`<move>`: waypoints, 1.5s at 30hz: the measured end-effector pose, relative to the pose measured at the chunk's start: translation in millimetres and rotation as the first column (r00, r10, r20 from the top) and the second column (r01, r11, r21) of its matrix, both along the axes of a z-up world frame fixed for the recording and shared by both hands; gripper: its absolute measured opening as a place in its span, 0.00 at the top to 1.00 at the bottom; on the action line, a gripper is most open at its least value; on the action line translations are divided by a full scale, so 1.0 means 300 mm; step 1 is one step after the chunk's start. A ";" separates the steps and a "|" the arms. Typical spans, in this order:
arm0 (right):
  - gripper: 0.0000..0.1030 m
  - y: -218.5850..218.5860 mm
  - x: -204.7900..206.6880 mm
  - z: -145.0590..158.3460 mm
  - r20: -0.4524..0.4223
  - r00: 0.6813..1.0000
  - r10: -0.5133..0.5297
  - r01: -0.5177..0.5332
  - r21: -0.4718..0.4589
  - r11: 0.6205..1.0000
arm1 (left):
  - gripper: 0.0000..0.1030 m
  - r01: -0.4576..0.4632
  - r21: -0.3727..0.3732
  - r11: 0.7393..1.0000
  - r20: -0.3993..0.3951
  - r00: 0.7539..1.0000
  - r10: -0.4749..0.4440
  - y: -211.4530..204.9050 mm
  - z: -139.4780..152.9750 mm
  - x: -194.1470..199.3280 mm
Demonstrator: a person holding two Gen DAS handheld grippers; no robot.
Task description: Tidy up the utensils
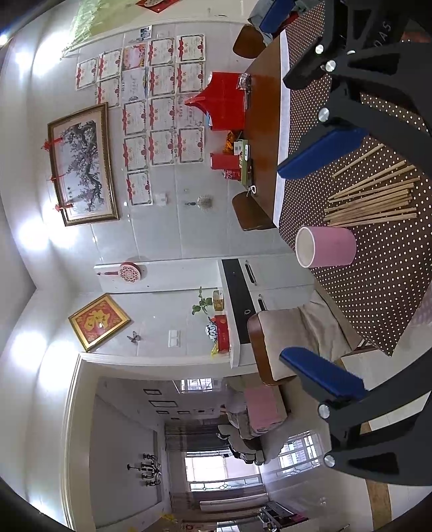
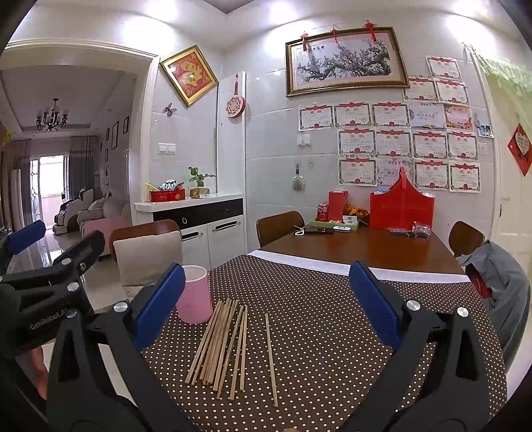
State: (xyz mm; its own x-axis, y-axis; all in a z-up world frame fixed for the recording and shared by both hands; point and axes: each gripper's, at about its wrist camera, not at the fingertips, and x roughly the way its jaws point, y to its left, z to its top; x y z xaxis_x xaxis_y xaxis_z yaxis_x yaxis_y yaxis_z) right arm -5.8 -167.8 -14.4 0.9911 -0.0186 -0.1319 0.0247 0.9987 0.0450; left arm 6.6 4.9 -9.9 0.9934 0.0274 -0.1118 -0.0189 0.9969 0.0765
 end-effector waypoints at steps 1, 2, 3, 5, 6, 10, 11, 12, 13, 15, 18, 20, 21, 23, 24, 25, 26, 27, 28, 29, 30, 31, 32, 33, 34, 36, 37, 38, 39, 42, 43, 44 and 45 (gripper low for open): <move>0.06 0.000 0.002 0.000 -0.001 1.000 -0.001 0.001 0.000 1.000 | 0.04 -0.002 0.000 1.000 -0.001 1.000 0.002 -0.001 -0.001 0.001; 0.06 0.000 0.003 0.000 -0.002 1.000 -0.001 0.001 0.000 1.000 | 0.04 -0.003 0.000 1.000 -0.002 1.000 0.003 -0.001 -0.004 0.001; 0.06 0.000 0.003 -0.002 -0.002 1.000 -0.001 0.001 0.000 1.000 | 0.04 -0.006 -0.001 1.000 -0.002 1.000 0.006 0.000 -0.007 0.002; 0.06 0.001 0.007 -0.003 -0.005 1.000 -0.002 0.002 -0.002 1.000 | 0.04 -0.008 -0.005 1.000 -0.007 1.000 0.008 0.004 -0.014 0.007; 0.06 0.001 0.010 -0.005 -0.009 1.000 -0.003 0.003 -0.003 1.000 | 0.04 -0.008 -0.006 1.000 -0.010 1.000 0.008 0.006 -0.019 0.010; 0.06 0.006 0.029 -0.007 -0.029 1.000 -0.001 0.001 -0.002 1.000 | 0.04 -0.012 -0.011 1.000 -0.028 1.000 0.011 0.012 -0.031 0.025; 0.06 0.008 0.034 -0.008 -0.033 0.999 -0.001 0.001 -0.004 1.000 | 0.04 -0.014 -0.011 1.000 -0.032 0.999 0.014 0.014 -0.035 0.028; 0.06 0.010 0.037 -0.010 -0.036 0.999 -0.002 0.001 -0.006 1.000 | 0.04 -0.015 -0.012 1.000 -0.036 0.999 0.015 0.013 -0.036 0.032; 0.06 0.011 0.040 -0.012 -0.039 0.999 -0.001 0.001 -0.008 1.000 | 0.04 -0.016 -0.014 1.000 -0.039 0.999 0.016 0.015 -0.038 0.034; 0.06 0.013 0.043 -0.016 -0.044 0.999 -0.003 0.003 -0.008 1.000 | 0.04 -0.015 -0.017 1.000 -0.045 0.999 0.015 0.018 -0.042 0.038; 0.06 0.016 0.045 -0.020 -0.046 0.999 -0.001 0.001 -0.011 1.000 | 0.04 -0.014 -0.023 1.000 -0.053 0.998 0.013 0.024 -0.042 0.043; 0.06 0.019 0.049 -0.019 -0.046 0.999 0.001 -0.002 -0.013 1.000 | 0.04 -0.017 -0.022 1.000 -0.055 0.998 0.016 0.023 -0.045 0.044; 0.06 0.020 0.053 -0.018 -0.048 0.999 0.003 -0.003 -0.013 1.000 | 0.04 -0.019 -0.023 1.000 -0.055 0.998 0.018 0.025 -0.048 0.044; 0.06 0.023 0.062 -0.023 -0.053 0.999 0.007 -0.008 -0.012 1.000 | 0.04 -0.031 -0.028 0.999 -0.051 0.998 0.029 0.028 -0.058 0.048; 0.06 0.025 0.070 -0.024 -0.059 0.998 0.014 -0.015 -0.010 1.000 | 0.04 -0.035 -0.032 0.999 -0.048 0.998 0.033 0.031 -0.061 0.051; 0.06 0.028 0.075 -0.029 -0.062 0.998 0.017 -0.018 -0.009 1.000 | 0.04 -0.038 -0.038 0.999 -0.044 0.998 0.036 0.031 -0.067 0.059; 0.06 0.028 0.087 -0.033 -0.069 0.997 0.022 -0.022 -0.009 1.000 | 0.04 -0.039 -0.042 0.998 -0.046 0.998 0.037 0.029 -0.074 0.072; 0.06 0.030 0.101 -0.040 -0.077 0.997 0.024 -0.025 -0.013 1.000 | 0.04 -0.037 -0.042 0.998 -0.054 0.998 0.035 0.029 -0.079 0.086; 0.06 0.030 0.113 -0.046 -0.082 0.996 0.025 -0.026 -0.018 1.000 | 0.04 -0.033 -0.041 0.999 -0.068 0.997 0.030 0.027 -0.088 0.104; 0.06 0.029 0.124 -0.053 -0.086 0.996 0.024 -0.026 -0.022 0.999 | 0.04 -0.028 -0.036 0.999 -0.086 0.996 0.025 0.023 -0.099 0.125; 0.06 0.029 0.137 -0.060 -0.092 0.995 0.023 -0.026 -0.027 0.999 | 0.04 -0.024 -0.031 0.999 -0.099 0.995 0.021 0.020 -0.110 0.144; 0.06 0.028 0.158 -0.069 -0.105 0.994 0.024 -0.028 -0.034 0.999 | 0.04 -0.023 -0.029 0.999 -0.108 0.994 0.020 0.018 -0.119 0.157; 0.06 0.026 0.180 -0.080 -0.119 0.992 0.031 -0.034 -0.031 0.999 | 0.04 -0.022 -0.029 0.999 -0.120 0.993 0.018 0.018 -0.128 0.175; 0.06 0.022 0.206 -0.094 -0.143 0.988 0.055 -0.058 -0.018 0.998 | 0.04 -0.015 -0.032 0.999 -0.147 0.989 0.011 0.020 -0.142 0.208; 0.06 0.016 0.225 -0.106 -0.162 0.983 0.082 -0.084 -0.005 0.996 | 0.04 -0.004 -0.036 0.999 -0.171 0.985 -0.002 0.022 -0.152 0.233; 0.06 0.006 0.285 -0.136 -0.218 0.967 0.130 -0.129 0.021 0.991 | 0.04 0.034 -0.056 0.998 -0.231 0.972 -0.046 0.030 -0.179 0.293; 0.06 0.002 0.304 -0.149 -0.238 0.961 0.138 -0.136 0.027 0.990 | 0.04 0.041 -0.064 0.997 -0.264 0.963 -0.057 0.033 -0.198 0.326; 0.06 -0.002 0.329 -0.164 -0.258 0.955 0.147 -0.143 0.035 0.989 | 0.04 0.042 -0.067 0.997 -0.281 0.958 -0.059 0.033 -0.214 0.350; 0.06 -0.006 0.352 -0.176 -0.276 0.949 0.153 -0.148 0.037 0.988 | 0.04 0.048 -0.066 0.997 -0.308 0.949 -0.066 0.033 -0.236 0.384; 0.06 -0.022 0.431 -0.219 -0.330 0.934 0.134 -0.136 0.016 0.991 | 0.04 0.067 -0.049 0.997 -0.389 0.918 -0.081 0.032 -0.295 0.468; 0.06 -0.026 0.444 -0.228 -0.343 0.930 0.132 -0.136 0.012 0.991 | 0.04 0.073 -0.047 0.996 -0.411 0.908 -0.086 0.034 -0.313 0.493; 0.06 -0.036 0.474 -0.243 -0.369 0.920 0.135 -0.140 0.014 0.990 | 0.04 0.075 -0.045 0.996 -0.432 0.898 -0.087 0.036 -0.328 0.517; 0.06 -0.039 0.490 -0.253 -0.381 0.914 0.139 -0.143 0.018 0.990 | 0.04 0.078 -0.041 0.996 -0.465 0.881 -0.088 0.037 -0.350 0.551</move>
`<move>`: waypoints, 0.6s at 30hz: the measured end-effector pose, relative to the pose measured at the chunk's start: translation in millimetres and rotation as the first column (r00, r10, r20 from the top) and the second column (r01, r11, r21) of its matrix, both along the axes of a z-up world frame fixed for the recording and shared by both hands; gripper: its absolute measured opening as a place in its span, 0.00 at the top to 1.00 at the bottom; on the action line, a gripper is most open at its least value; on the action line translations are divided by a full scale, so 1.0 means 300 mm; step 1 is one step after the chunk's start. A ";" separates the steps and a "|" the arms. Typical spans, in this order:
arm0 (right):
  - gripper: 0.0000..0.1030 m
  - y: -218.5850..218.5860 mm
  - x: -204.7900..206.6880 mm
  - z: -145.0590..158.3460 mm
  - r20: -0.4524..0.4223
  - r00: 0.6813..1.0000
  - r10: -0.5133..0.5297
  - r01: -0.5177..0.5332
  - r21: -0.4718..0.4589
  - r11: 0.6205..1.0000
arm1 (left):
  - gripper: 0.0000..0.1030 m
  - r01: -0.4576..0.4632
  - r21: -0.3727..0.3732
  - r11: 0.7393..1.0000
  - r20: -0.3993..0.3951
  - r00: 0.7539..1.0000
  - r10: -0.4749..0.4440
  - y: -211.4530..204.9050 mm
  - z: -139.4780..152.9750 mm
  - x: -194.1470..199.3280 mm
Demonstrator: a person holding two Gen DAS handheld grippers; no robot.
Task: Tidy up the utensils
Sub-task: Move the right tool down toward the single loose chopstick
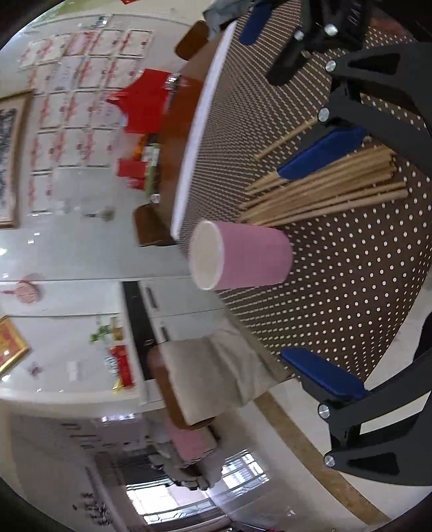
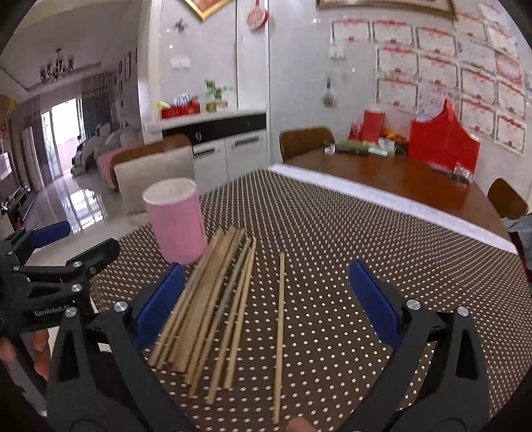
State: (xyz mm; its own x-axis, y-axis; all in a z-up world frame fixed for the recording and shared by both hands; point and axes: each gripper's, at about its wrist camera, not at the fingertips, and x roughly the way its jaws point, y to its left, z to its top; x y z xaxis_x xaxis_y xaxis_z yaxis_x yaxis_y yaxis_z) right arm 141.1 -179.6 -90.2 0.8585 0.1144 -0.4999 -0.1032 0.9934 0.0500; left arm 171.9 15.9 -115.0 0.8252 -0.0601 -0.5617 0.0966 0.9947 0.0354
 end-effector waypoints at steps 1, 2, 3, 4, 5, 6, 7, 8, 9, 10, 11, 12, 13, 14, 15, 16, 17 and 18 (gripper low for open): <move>0.06 -0.010 0.025 -0.016 -0.025 1.000 0.002 -0.002 0.001 1.000 | 0.04 0.005 0.002 1.000 -0.028 1.000 -0.005 0.001 -0.015 0.024; 0.06 -0.016 0.041 -0.026 -0.045 0.999 0.007 -0.007 -0.001 1.000 | 0.04 0.013 0.003 1.000 -0.060 0.998 -0.013 0.002 -0.032 0.048; 0.06 -0.023 0.062 -0.040 -0.065 0.998 0.014 -0.015 -0.012 1.000 | 0.04 0.025 0.005 1.000 -0.104 0.994 -0.025 0.002 -0.055 0.080; 0.06 -0.027 0.074 -0.050 -0.077 0.997 0.012 -0.014 -0.025 1.000 | 0.04 0.032 0.007 0.999 -0.146 0.989 -0.030 0.003 -0.079 0.110; 0.07 -0.031 0.088 -0.059 -0.089 0.996 0.007 -0.011 -0.039 0.999 | 0.04 0.034 0.013 0.999 -0.187 0.982 -0.031 0.004 -0.102 0.138; 0.12 -0.037 0.100 -0.069 -0.097 0.995 0.002 -0.007 -0.051 0.999 | 0.04 0.039 0.017 0.999 -0.211 0.977 -0.035 0.003 -0.119 0.154; 0.15 -0.048 0.120 -0.086 -0.118 0.993 -0.011 0.003 -0.068 0.998 | 0.04 0.055 0.020 0.998 -0.241 0.969 -0.048 -0.001 -0.137 0.172; 0.21 -0.055 0.134 -0.100 -0.135 0.991 -0.014 0.004 -0.072 0.997 | 0.04 0.076 0.020 0.997 -0.269 0.961 -0.068 -0.007 -0.154 0.190; 0.25 -0.065 0.149 -0.116 -0.161 0.987 -0.009 -0.001 -0.065 0.998 | 0.04 0.089 0.017 0.996 -0.283 0.956 -0.080 -0.012 -0.167 0.198; 0.27 -0.074 0.158 -0.130 -0.178 0.984 -0.005 -0.005 -0.058 0.998 | 0.04 0.106 0.015 0.994 -0.302 0.948 -0.096 -0.020 -0.184 0.214; 0.33 -0.083 0.172 -0.145 -0.202 0.979 0.000 -0.010 -0.049 0.999 | 0.04 0.115 0.017 0.993 -0.315 0.943 -0.104 -0.025 -0.193 0.225; 0.38 -0.088 0.182 -0.154 -0.219 0.976 0.004 -0.014 -0.044 0.999 | 0.04 0.124 0.022 0.992 -0.341 0.934 -0.109 -0.036 -0.215 0.245; 0.41 -0.092 0.195 -0.168 -0.241 0.970 0.008 -0.018 -0.040 0.999 | 0.07 0.131 0.021 0.991 -0.349 0.930 -0.116 -0.044 -0.223 0.252; 0.44 -0.094 0.204 -0.178 -0.258 0.966 0.013 -0.023 -0.036 0.999 | 0.08 0.140 0.022 0.990 -0.351 0.928 -0.123 -0.054 -0.230 0.259; 0.44 -0.098 0.218 -0.189 -0.282 0.959 0.027 -0.034 -0.022 0.999 | 0.12 0.151 0.032 0.988 -0.355 0.926 -0.130 -0.068 -0.240 0.270; 0.44 -0.102 0.228 -0.195 -0.298 0.954 0.038 -0.043 -0.011 0.999 | 0.15 0.152 0.051 0.987 -0.366 0.923 -0.123 -0.079 -0.253 0.284; 0.44 -0.103 0.236 -0.199 -0.312 0.949 0.049 -0.052 0.000 0.999 | 0.18 0.149 0.064 0.987 -0.375 0.920 -0.114 -0.086 -0.259 0.292; 0.44 -0.103 0.247 -0.205 -0.328 0.943 0.063 -0.063 0.010 0.998 | 0.25 0.144 0.078 0.986 -0.389 0.915 -0.103 -0.089 -0.274 0.309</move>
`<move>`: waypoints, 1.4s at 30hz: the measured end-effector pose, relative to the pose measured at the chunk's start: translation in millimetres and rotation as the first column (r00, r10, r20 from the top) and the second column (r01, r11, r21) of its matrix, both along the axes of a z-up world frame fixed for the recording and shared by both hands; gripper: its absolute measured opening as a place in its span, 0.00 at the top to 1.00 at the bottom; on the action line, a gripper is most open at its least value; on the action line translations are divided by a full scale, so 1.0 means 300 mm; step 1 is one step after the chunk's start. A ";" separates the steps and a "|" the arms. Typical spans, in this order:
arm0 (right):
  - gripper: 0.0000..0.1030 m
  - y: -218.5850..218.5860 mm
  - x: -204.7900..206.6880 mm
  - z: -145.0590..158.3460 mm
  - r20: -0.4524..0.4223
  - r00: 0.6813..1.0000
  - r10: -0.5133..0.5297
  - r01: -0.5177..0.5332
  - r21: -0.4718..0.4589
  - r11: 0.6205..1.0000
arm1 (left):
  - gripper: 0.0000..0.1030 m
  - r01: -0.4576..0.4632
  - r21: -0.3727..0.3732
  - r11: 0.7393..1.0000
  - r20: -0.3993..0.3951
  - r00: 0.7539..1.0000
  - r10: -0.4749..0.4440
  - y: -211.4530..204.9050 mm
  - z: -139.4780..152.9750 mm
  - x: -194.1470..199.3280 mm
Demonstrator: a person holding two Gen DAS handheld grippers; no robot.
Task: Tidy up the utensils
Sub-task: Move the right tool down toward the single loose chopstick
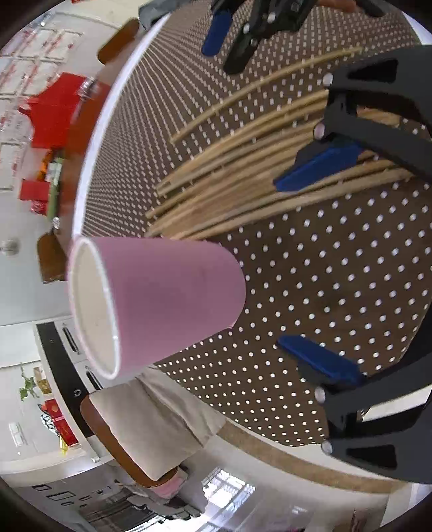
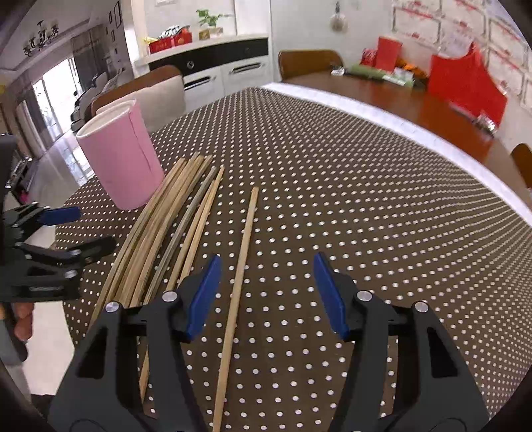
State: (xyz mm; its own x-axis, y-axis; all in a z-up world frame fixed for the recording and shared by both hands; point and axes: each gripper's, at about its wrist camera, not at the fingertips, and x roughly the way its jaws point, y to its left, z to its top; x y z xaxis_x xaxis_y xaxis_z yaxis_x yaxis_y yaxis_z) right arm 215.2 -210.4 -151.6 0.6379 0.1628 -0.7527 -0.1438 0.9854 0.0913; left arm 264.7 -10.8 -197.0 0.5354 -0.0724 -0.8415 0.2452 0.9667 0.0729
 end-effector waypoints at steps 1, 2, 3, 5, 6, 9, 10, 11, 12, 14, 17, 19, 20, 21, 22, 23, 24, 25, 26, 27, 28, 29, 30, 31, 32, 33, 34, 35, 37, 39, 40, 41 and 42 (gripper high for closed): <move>0.44 0.000 0.011 -0.003 -0.010 1.000 0.006 -0.006 0.002 1.000 | 0.28 -0.001 0.008 1.000 -0.010 1.000 0.001 -0.002 -0.011 0.013; 0.44 0.001 0.018 -0.005 -0.019 1.000 0.014 -0.014 0.004 1.000 | 0.29 -0.002 0.012 1.000 -0.016 1.000 0.002 -0.002 -0.015 0.023; 0.44 0.000 0.019 -0.007 -0.022 1.000 0.020 -0.020 0.006 1.000 | 0.29 -0.005 0.020 1.000 -0.020 1.000 0.006 -0.003 -0.025 0.034; 0.44 0.002 0.032 -0.013 -0.036 0.999 0.030 -0.030 0.009 1.000 | 0.29 -0.002 0.038 0.999 -0.033 0.999 0.003 -0.012 -0.025 0.049; 0.44 0.003 0.039 -0.015 -0.043 0.998 0.034 -0.034 0.018 0.999 | 0.29 0.002 0.041 0.999 -0.041 0.999 0.000 -0.015 -0.023 0.060; 0.44 0.005 0.052 -0.019 -0.054 0.998 0.038 -0.037 0.025 0.999 | 0.29 0.003 0.018 1.000 -0.041 0.999 -0.002 -0.008 -0.014 0.078; 0.44 0.006 0.056 -0.020 -0.055 0.998 0.042 -0.040 0.022 0.999 | 0.29 -0.001 0.003 1.000 -0.036 0.999 0.001 -0.002 -0.005 0.079; 0.44 0.008 0.058 -0.021 -0.057 0.997 0.045 -0.044 0.021 0.999 | 0.29 -0.007 -0.007 1.000 -0.033 0.999 0.007 0.003 0.003 0.080; 0.44 0.012 0.060 -0.023 -0.061 0.997 0.049 -0.048 0.020 0.999 | 0.29 -0.008 -0.013 1.000 -0.031 0.999 0.008 0.004 0.009 0.082; 0.44 0.024 0.070 -0.031 -0.067 0.996 0.054 -0.054 0.009 0.999 | 0.29 0.002 -0.013 1.000 -0.035 0.999 -0.002 -0.001 0.006 0.083; 0.44 0.031 0.078 -0.041 -0.077 0.995 0.056 -0.056 -0.005 0.998 | 0.29 0.027 0.015 1.000 -0.035 0.999 -0.026 -0.025 -0.016 0.080; 0.44 0.033 0.078 -0.046 -0.079 0.995 0.056 -0.057 -0.007 0.998 | 0.29 0.020 0.013 1.000 -0.042 0.999 -0.019 -0.034 -0.017 0.086; 0.44 0.032 0.078 -0.047 -0.081 0.995 0.057 -0.058 -0.007 0.998 | 0.29 0.018 0.015 1.000 -0.044 0.999 -0.018 -0.038 -0.017 0.090; 0.44 0.031 0.077 -0.049 -0.082 0.995 0.058 -0.059 -0.010 0.998 | 0.29 0.019 0.021 1.000 -0.044 0.999 -0.018 -0.042 -0.016 0.097; 0.44 0.031 0.079 -0.050 -0.083 0.995 0.058 -0.060 -0.015 0.998 | 0.28 0.020 0.026 0.999 -0.046 0.999 -0.018 -0.044 -0.016 0.104; 0.44 0.029 0.077 -0.052 -0.084 0.995 0.057 -0.059 -0.018 0.998 | 0.28 0.023 0.037 0.999 -0.050 0.999 -0.022 -0.050 -0.015 0.112; 0.44 0.027 0.080 -0.053 -0.087 0.995 0.057 -0.059 -0.024 0.998 | 0.28 0.024 0.043 0.999 -0.052 0.998 -0.022 -0.053 -0.014 0.114; 0.44 0.025 0.080 -0.055 -0.089 0.994 0.058 -0.060 -0.024 0.998 | 0.28 0.023 0.048 0.999 -0.055 0.998 -0.021 -0.054 -0.013 0.119; 0.44 0.023 0.081 -0.057 -0.092 0.994 0.059 -0.061 -0.024 0.998 | 0.28 0.024 0.054 0.998 -0.057 0.998 -0.021 -0.057 -0.011 0.121; 0.44 0.021 0.080 -0.057 -0.095 0.994 0.061 -0.063 -0.024 0.998 | 0.28 0.026 0.057 0.998 -0.057 0.998 -0.023 -0.059 -0.010 0.122; 0.44 0.022 0.082 -0.061 -0.102 0.993 0.066 -0.069 -0.030 0.997 | 0.28 0.029 0.062 0.998 -0.061 0.998 -0.026 -0.062 -0.009 0.121; 0.44 0.024 0.081 -0.064 -0.106 0.992 0.070 -0.074 -0.035 0.997 | 0.28 0.034 0.066 0.997 -0.063 0.998 -0.029 -0.066 -0.007 0.120; 0.44 0.026 0.082 -0.067 -0.110 0.991 0.074 -0.079 -0.043 0.996 | 0.28 0.037 0.070 0.997 -0.062 0.998 -0.033 -0.067 -0.008 0.118; 0.44 0.030 0.086 -0.072 -0.119 0.990 0.079 -0.085 -0.054 0.995 | 0.28 0.041 0.074 0.996 -0.060 0.997 -0.037 -0.068 -0.007 0.121; 0.44 0.031 0.089 -0.075 -0.126 0.989 0.082 -0.090 -0.060 0.994 | 0.28 0.044 0.071 0.996 -0.062 0.997 -0.039 -0.066 -0.009 0.123; 0.44 0.034 0.094 -0.075 -0.129 0.988 0.087 -0.097 -0.074 0.992 | 0.28 0.043 0.067 0.997 -0.068 0.997 -0.039 -0.064 -0.009 0.130; 0.44 0.036 0.098 -0.076 -0.135 0.986 0.094 -0.106 -0.084 0.991 | 0.28 0.043 0.064 0.997 -0.072 0.997 -0.039 -0.062 -0.010 0.137; 0.44 0.038 0.103 -0.077 -0.141 0.985 0.099 -0.112 -0.087 0.990 | 0.28 0.047 0.062 0.997 -0.078 0.996 -0.042 -0.063 -0.009 0.148; 0.45 0.039 0.119 -0.075 -0.163 0.979 0.118 -0.135 -0.094 0.986 | 0.28 0.051 0.053 0.997 -0.092 0.995 -0.046 -0.055 -0.013 0.155; 0.48 0.040 0.136 -0.072 -0.189 0.972 0.140 -0.161 -0.102 0.982 | 0.28 0.053 0.036 0.998 -0.108 0.993 -0.049 -0.043 -0.012 0.173; 0.49 0.040 0.140 -0.071 -0.198 0.969 0.148 -0.171 -0.104 0.980 | 0.28 0.055 0.030 0.998 -0.111 0.993 -0.051 -0.034 -0.013 0.178; 0.52 0.041 0.144 -0.070 -0.208 0.965 0.157 -0.181 -0.105 0.978 | 0.28 0.056 0.021 0.998 -0.117 0.992 -0.053 -0.019 -0.013 0.188; 0.54 0.041 0.151 -0.068 -0.220 0.961 0.167 -0.194 -0.108 0.975 | 0.28 0.051 0.006 0.999 -0.128 0.991 -0.050 -0.006 -0.013 0.198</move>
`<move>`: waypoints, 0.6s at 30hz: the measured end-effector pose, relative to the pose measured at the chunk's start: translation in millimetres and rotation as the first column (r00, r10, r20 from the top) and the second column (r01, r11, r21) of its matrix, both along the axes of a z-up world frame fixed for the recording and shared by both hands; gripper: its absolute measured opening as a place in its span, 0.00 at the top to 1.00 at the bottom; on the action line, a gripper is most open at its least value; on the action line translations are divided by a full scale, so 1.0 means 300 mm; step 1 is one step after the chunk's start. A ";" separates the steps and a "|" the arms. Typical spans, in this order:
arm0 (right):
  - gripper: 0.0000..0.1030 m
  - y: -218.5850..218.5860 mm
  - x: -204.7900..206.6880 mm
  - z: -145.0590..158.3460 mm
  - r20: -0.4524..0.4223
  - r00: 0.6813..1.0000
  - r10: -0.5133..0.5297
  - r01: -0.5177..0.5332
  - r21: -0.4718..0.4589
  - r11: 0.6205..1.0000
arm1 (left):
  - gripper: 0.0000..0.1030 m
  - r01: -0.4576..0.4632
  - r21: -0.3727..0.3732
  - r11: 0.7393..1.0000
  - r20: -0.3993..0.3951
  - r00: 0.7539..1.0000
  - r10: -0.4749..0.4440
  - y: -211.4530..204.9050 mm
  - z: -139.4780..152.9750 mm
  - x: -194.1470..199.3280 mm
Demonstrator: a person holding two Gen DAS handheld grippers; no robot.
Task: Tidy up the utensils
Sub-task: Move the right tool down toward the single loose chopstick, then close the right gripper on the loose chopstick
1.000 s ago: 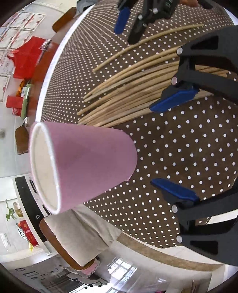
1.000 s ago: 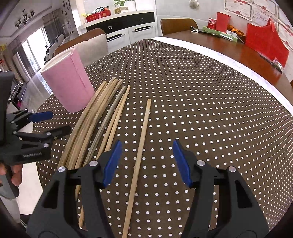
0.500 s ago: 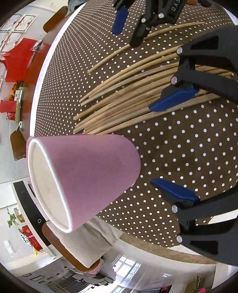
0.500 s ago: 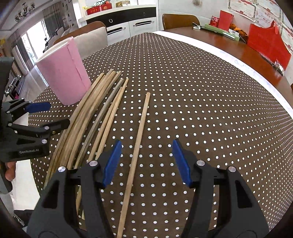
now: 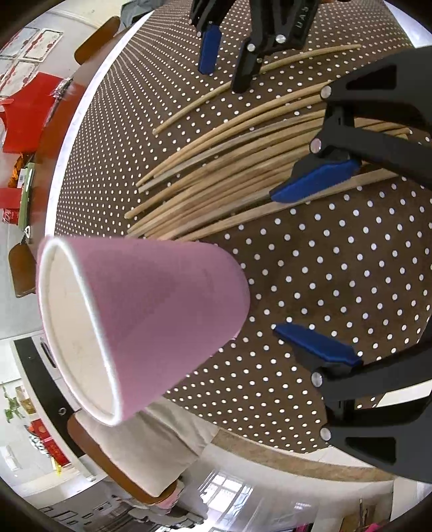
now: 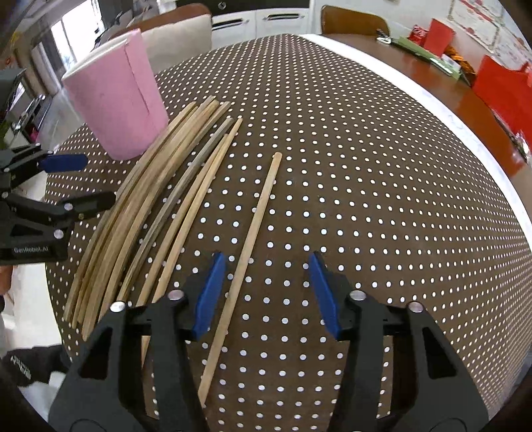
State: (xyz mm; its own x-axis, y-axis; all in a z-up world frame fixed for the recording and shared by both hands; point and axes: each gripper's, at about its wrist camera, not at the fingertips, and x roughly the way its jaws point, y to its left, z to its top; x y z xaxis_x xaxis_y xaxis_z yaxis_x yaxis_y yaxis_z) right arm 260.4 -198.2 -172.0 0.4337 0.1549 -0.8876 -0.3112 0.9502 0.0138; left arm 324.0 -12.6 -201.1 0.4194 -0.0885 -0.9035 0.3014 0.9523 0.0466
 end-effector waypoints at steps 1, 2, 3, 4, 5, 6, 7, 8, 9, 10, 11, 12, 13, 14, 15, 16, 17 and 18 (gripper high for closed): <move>0.55 -0.001 0.002 0.000 -0.006 1.000 0.006 -0.006 -0.002 1.000 | 0.28 -0.006 -0.014 1.000 -0.011 1.000 0.005 0.013 -0.001 0.009; 0.55 -0.003 0.007 0.001 -0.012 1.000 0.012 -0.012 -0.003 1.000 | 0.28 -0.009 -0.025 1.000 -0.019 1.000 0.009 0.020 -0.003 0.016; 0.55 -0.005 0.013 0.001 -0.021 1.000 0.018 -0.018 -0.005 1.000 | 0.28 -0.013 -0.035 0.999 -0.029 1.000 0.012 0.026 -0.004 0.025; 0.55 -0.007 0.017 0.002 -0.026 0.999 0.021 -0.021 -0.006 1.000 | 0.28 -0.018 -0.044 0.999 -0.040 0.999 0.017 0.032 -0.005 0.035; 0.55 -0.007 0.025 0.003 -0.033 0.999 0.025 -0.025 -0.008 1.000 | 0.28 -0.020 -0.051 0.998 -0.053 0.998 0.017 0.040 -0.006 0.045; 0.55 -0.004 0.034 0.003 -0.040 0.999 0.029 -0.029 -0.014 0.999 | 0.28 -0.016 -0.056 0.998 -0.063 0.998 0.012 0.041 -0.007 0.054; 0.56 -0.001 0.047 0.005 -0.045 0.998 0.033 -0.033 -0.021 0.999 | 0.28 -0.014 -0.060 0.998 -0.079 0.997 0.009 0.041 -0.011 0.065; 0.57 0.001 0.056 0.006 -0.052 0.998 0.036 -0.037 -0.025 0.999 | 0.28 -0.017 -0.055 0.998 -0.094 0.995 0.012 0.037 -0.012 0.076; 0.59 0.004 0.068 0.007 -0.060 0.997 0.040 -0.042 -0.029 0.999 | 0.28 -0.018 -0.035 0.999 -0.101 0.995 0.015 0.025 -0.011 0.085; 0.61 0.009 0.081 0.009 -0.075 0.996 0.048 -0.051 -0.034 0.998 | 0.28 -0.013 -0.012 1.000 -0.105 0.994 0.012 0.011 -0.012 0.093; 0.64 0.016 0.095 0.010 -0.089 0.995 0.054 -0.057 -0.036 0.998 | 0.28 -0.005 0.013 1.000 -0.109 0.994 0.007 -0.004 -0.016 0.098; 0.65 0.018 0.105 0.011 -0.104 0.993 0.059 -0.063 -0.038 0.997 | 0.28 -0.007 0.026 1.000 -0.101 0.995 0.009 -0.010 -0.013 0.104; 0.66 0.023 0.121 0.013 -0.125 0.990 0.066 -0.073 -0.047 0.996 | 0.28 -0.006 0.032 0.999 -0.108 0.994 0.010 -0.012 -0.012 0.113; 0.68 0.026 0.132 0.013 -0.141 0.988 0.071 -0.079 -0.053 0.995 | 0.28 -0.009 0.024 1.000 -0.124 0.992 0.012 -0.007 -0.013 0.126; 0.69 0.029 0.143 0.014 -0.155 0.985 0.076 -0.086 -0.059 0.995 | 0.28 -0.019 0.010 1.000 -0.138 0.990 0.021 -0.002 -0.013 0.133; 0.69 0.035 0.150 0.014 -0.164 0.983 0.080 -0.092 -0.066 0.994 | 0.28 -0.023 0.010 1.000 -0.147 0.989 0.024 0.002 -0.012 0.143; 0.72 0.038 0.161 0.015 -0.180 0.980 0.086 -0.100 -0.069 0.993 | 0.28 -0.022 0.013 1.000 -0.147 0.989 0.024 -0.001 -0.013 0.145; 0.77 0.039 0.176 0.017 -0.197 0.977 0.085 -0.101 -0.070 0.992 | 0.29 -0.031 0.014 0.999 -0.144 0.989 0.032 -0.009 -0.008 0.144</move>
State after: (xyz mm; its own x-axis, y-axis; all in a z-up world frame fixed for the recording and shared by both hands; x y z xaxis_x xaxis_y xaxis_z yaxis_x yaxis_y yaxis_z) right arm 313.3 -186.4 -167.0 0.2401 0.1128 -0.9642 -0.3972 0.9177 0.0084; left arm 367.2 -15.3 -203.4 0.2866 -0.0666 -0.9557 0.2756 0.9611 0.0157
